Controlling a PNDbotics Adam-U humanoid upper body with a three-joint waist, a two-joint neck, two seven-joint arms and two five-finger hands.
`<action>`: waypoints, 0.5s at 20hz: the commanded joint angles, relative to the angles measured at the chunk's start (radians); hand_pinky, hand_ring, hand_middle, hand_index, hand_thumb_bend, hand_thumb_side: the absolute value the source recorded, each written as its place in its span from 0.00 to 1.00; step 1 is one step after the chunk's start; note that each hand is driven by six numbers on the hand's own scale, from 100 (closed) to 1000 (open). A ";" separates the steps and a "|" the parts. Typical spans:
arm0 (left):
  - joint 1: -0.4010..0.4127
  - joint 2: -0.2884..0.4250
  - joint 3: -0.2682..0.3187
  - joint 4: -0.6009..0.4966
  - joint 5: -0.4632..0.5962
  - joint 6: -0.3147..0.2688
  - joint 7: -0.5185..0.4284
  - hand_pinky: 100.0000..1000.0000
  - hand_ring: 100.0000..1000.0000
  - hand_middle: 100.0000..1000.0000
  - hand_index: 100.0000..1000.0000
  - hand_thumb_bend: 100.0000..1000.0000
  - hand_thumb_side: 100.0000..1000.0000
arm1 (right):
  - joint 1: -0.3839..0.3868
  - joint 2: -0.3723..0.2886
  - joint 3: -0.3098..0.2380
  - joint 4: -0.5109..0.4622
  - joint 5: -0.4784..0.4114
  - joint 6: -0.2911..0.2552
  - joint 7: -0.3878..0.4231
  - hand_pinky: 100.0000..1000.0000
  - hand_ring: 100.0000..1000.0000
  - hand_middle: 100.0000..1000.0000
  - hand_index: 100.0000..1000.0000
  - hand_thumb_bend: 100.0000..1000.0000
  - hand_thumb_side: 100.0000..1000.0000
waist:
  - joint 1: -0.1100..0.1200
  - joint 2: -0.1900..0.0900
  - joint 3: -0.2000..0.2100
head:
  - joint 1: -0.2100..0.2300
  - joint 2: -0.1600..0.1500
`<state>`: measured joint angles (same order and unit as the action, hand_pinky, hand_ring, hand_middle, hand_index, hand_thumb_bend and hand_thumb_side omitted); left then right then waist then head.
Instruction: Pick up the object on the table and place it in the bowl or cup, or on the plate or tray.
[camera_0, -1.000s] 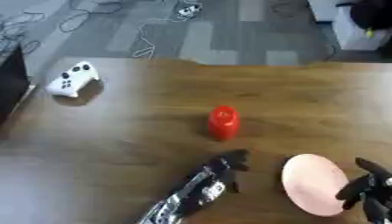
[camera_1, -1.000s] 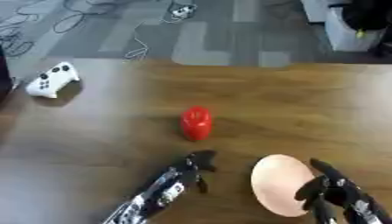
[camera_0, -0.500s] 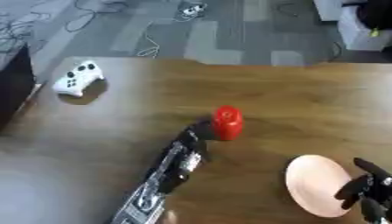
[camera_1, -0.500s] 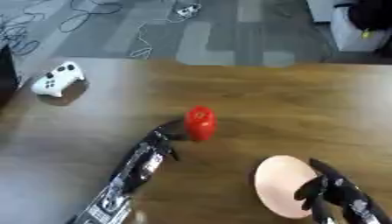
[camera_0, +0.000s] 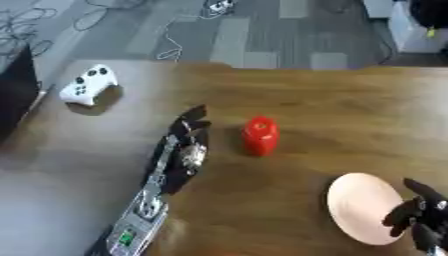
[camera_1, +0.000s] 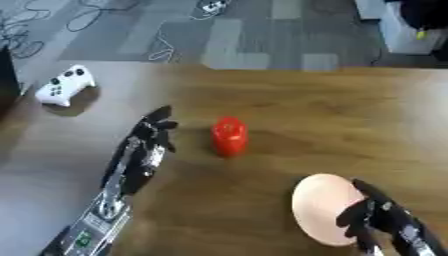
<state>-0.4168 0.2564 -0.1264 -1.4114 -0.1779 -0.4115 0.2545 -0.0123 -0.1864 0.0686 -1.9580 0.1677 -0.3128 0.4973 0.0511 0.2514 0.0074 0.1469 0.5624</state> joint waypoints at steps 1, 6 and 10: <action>-0.031 0.027 0.039 0.013 -0.093 0.009 0.034 0.43 0.80 0.89 0.90 0.00 0.71 | -0.010 0.000 -0.005 -0.016 0.001 -0.004 0.000 0.46 0.58 0.56 1.00 0.00 0.57 | 0.000 -0.011 -0.004 | 0.025 0.007; -0.069 0.016 0.063 0.086 -0.196 0.023 0.062 0.45 0.83 0.91 0.92 0.00 0.73 | -0.010 0.002 -0.003 -0.016 0.000 -0.004 0.001 0.46 0.57 0.56 1.00 0.00 0.57 | -0.003 -0.011 -0.009 | 0.040 0.005; -0.102 0.010 0.062 0.133 -0.221 0.015 0.044 0.48 0.88 0.95 0.95 0.00 0.73 | -0.009 0.004 -0.002 -0.015 0.001 -0.005 0.004 0.46 0.57 0.56 1.00 0.00 0.58 | -0.004 -0.011 -0.011 | 0.049 0.007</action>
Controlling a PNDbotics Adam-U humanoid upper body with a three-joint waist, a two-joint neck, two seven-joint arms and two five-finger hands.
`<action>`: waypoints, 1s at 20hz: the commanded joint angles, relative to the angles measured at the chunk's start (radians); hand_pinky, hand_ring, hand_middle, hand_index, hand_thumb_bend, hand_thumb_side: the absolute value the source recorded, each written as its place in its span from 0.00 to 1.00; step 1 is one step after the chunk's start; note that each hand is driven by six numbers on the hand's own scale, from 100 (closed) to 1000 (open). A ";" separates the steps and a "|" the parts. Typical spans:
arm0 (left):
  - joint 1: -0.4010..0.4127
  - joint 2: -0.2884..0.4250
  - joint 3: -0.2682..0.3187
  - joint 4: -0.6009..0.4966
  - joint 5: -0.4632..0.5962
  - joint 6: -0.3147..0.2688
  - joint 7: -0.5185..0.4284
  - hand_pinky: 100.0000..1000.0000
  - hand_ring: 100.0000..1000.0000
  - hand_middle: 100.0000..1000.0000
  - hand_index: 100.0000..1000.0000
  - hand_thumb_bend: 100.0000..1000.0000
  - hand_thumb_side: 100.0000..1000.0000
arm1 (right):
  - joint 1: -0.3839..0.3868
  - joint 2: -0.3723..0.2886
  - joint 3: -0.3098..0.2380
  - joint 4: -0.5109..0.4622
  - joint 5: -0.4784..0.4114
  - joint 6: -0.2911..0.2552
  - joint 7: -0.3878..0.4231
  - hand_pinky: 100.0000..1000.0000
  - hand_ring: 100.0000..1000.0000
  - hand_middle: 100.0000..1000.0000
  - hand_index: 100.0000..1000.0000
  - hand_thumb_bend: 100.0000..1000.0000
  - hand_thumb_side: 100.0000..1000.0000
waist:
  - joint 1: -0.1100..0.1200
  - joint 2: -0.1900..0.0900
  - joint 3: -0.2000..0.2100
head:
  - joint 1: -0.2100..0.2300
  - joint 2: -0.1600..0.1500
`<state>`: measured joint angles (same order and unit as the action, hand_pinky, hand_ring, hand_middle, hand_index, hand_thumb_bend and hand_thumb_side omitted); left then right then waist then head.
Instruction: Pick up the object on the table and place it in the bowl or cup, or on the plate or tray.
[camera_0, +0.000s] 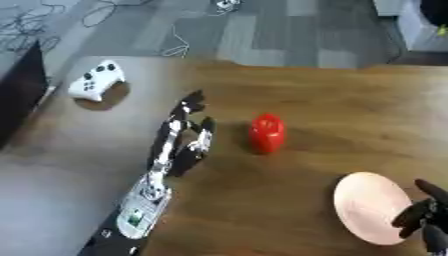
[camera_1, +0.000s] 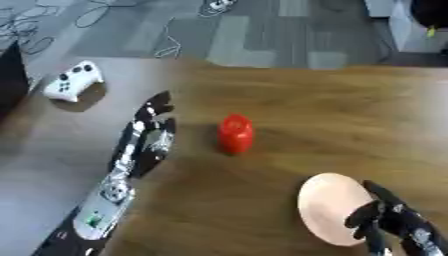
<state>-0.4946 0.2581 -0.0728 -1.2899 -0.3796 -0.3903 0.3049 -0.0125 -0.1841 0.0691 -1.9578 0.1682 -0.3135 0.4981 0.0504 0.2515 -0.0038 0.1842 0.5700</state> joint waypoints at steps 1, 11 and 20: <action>-0.031 0.009 0.008 0.021 -0.022 -0.008 -0.012 0.50 0.91 0.97 0.98 0.00 0.74 | -0.009 0.002 -0.002 -0.015 0.001 -0.004 0.003 0.46 0.57 0.56 1.00 0.00 0.58 | -0.003 -0.011 0.000 | 0.013 0.000; -0.095 -0.009 -0.022 0.150 0.063 -0.009 -0.079 0.52 0.92 1.00 1.00 0.02 0.83 | -0.011 0.003 0.003 -0.013 0.001 -0.006 0.009 0.46 0.57 0.56 1.00 0.00 0.59 | -0.002 -0.010 -0.010 | 0.024 0.000; -0.138 -0.030 -0.033 0.183 0.101 -0.028 -0.149 0.53 0.88 0.98 0.98 0.15 0.87 | -0.017 0.003 0.003 -0.008 0.000 -0.007 0.014 0.46 0.58 0.56 1.00 0.00 0.59 | -0.001 -0.007 -0.015 | 0.028 -0.001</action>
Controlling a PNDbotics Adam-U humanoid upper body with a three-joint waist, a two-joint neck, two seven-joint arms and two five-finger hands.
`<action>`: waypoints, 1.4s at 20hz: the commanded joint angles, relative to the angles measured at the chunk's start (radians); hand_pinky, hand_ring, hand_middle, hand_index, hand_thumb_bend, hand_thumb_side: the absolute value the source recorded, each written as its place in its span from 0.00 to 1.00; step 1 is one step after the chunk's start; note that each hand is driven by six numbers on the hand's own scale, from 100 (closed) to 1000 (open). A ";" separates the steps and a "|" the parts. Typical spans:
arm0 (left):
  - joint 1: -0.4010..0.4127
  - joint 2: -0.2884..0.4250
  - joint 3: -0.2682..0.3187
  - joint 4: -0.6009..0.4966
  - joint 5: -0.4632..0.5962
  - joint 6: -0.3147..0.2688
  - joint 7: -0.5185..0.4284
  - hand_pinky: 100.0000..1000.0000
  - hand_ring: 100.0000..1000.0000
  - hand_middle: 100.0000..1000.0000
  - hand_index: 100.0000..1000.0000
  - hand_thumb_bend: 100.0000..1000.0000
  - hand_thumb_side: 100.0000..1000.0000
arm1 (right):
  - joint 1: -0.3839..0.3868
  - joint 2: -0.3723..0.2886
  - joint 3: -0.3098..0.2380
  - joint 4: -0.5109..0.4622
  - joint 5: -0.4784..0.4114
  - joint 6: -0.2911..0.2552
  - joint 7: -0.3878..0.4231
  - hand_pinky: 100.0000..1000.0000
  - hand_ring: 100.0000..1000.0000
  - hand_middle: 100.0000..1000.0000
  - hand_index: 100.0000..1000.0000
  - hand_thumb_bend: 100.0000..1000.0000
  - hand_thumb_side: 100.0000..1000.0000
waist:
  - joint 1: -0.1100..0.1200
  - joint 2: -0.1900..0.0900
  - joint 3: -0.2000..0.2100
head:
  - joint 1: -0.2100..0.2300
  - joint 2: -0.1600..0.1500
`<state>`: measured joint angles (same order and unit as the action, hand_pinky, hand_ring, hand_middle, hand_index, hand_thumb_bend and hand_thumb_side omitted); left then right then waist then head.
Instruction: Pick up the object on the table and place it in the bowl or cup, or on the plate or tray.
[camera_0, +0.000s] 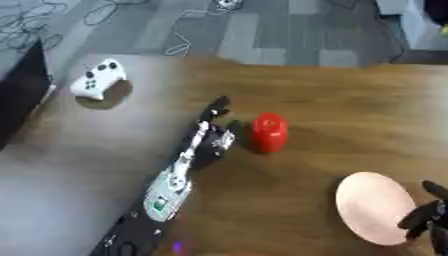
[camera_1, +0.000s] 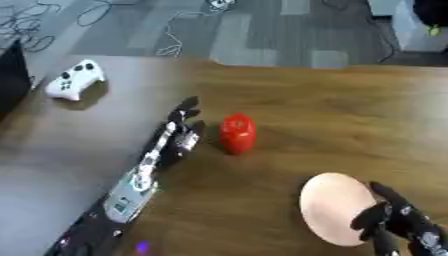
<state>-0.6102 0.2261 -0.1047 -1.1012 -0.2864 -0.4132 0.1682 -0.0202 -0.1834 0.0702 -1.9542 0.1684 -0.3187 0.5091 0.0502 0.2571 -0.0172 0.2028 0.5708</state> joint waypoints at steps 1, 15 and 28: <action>-0.026 -0.001 -0.001 -0.004 0.005 -0.005 -0.014 0.52 0.87 0.96 0.97 0.15 0.87 | -0.009 0.002 0.002 -0.011 -0.001 -0.002 0.004 0.46 0.58 0.56 1.00 0.00 0.59 | -0.001 -0.012 -0.002 | 0.011 -0.002; -0.066 -0.026 -0.009 0.014 -0.032 -0.022 -0.034 0.51 0.85 0.96 0.97 0.16 0.87 | -0.014 0.002 0.004 -0.011 -0.002 -0.004 0.011 0.46 0.58 0.56 1.00 0.00 0.60 | -0.001 -0.007 -0.007 | 0.020 -0.007; -0.062 -0.096 -0.024 -0.015 -0.141 -0.029 -0.039 0.56 0.90 0.97 1.00 0.18 0.76 | -0.020 0.004 0.005 -0.011 -0.003 -0.005 0.015 0.46 0.58 0.56 1.00 0.00 0.61 | -0.002 0.001 -0.013 | 0.027 -0.015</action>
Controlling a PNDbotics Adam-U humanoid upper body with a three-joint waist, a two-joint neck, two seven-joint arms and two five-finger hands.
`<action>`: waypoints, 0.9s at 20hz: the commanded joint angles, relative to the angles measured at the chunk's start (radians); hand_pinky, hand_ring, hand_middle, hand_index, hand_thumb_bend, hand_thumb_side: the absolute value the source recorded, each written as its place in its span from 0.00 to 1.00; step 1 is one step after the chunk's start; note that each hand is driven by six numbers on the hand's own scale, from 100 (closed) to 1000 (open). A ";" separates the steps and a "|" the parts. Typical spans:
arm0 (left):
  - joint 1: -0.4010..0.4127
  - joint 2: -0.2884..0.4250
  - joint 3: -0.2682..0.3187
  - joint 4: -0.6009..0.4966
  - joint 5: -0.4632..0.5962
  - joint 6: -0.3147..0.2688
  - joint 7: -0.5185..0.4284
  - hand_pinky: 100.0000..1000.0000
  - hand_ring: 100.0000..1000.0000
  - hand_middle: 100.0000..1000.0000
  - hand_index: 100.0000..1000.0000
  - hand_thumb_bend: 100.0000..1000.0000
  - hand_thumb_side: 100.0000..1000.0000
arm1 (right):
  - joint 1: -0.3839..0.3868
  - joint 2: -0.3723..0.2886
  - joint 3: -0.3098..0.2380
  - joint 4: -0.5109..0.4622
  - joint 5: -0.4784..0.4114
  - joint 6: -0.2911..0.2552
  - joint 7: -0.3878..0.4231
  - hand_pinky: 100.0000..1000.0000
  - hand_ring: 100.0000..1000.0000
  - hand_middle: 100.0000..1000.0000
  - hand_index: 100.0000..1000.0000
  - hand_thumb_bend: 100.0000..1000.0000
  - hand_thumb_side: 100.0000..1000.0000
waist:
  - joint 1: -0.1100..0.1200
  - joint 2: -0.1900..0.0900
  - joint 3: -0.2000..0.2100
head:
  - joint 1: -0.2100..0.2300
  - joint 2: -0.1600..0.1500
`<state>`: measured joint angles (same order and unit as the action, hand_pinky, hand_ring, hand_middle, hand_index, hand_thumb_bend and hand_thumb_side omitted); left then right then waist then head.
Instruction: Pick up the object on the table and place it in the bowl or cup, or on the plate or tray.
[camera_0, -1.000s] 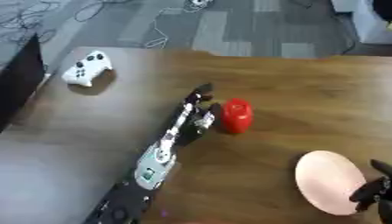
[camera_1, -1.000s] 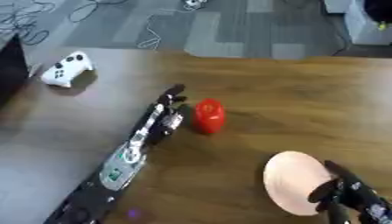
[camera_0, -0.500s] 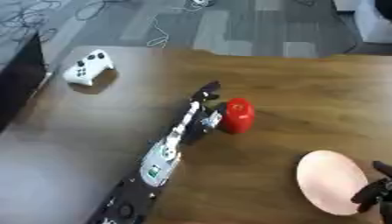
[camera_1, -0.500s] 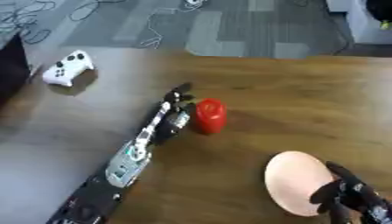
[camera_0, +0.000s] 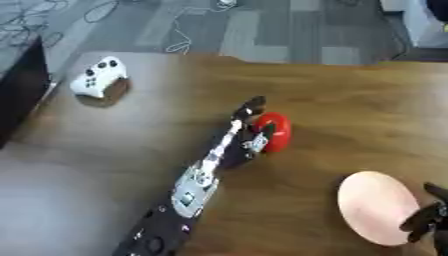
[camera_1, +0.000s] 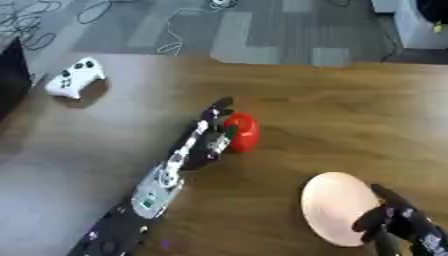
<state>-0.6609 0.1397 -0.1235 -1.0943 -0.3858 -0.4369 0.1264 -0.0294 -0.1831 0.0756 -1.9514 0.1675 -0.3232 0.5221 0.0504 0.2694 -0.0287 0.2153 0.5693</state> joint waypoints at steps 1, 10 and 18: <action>-0.009 -0.017 -0.006 -0.025 -0.061 -0.008 0.006 0.56 0.90 0.98 1.00 0.17 0.78 | -0.012 0.004 0.000 -0.014 -0.001 -0.001 0.003 0.46 0.58 0.56 1.00 0.00 0.61 | -0.003 -0.011 -0.001 | 0.016 -0.014; -0.001 -0.086 -0.011 -0.021 -0.214 -0.003 0.055 0.52 0.87 0.95 1.00 0.20 0.61 | -0.014 0.006 0.002 -0.012 -0.001 -0.002 0.006 0.46 0.58 0.56 1.00 0.00 0.61 | -0.003 -0.010 -0.004 | 0.028 -0.018; -0.001 -0.132 -0.019 0.012 -0.302 0.003 0.094 0.50 0.87 0.94 1.00 0.19 0.61 | -0.015 0.005 0.004 -0.013 -0.006 -0.003 0.011 0.46 0.58 0.56 1.00 0.00 0.61 | -0.004 -0.011 -0.008 | 0.038 -0.020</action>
<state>-0.6622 0.0241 -0.1347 -1.0967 -0.6711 -0.4333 0.2137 -0.0372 -0.1755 0.0768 -1.9511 0.1662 -0.3254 0.5292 0.0509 0.2696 -0.0328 0.2439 0.5636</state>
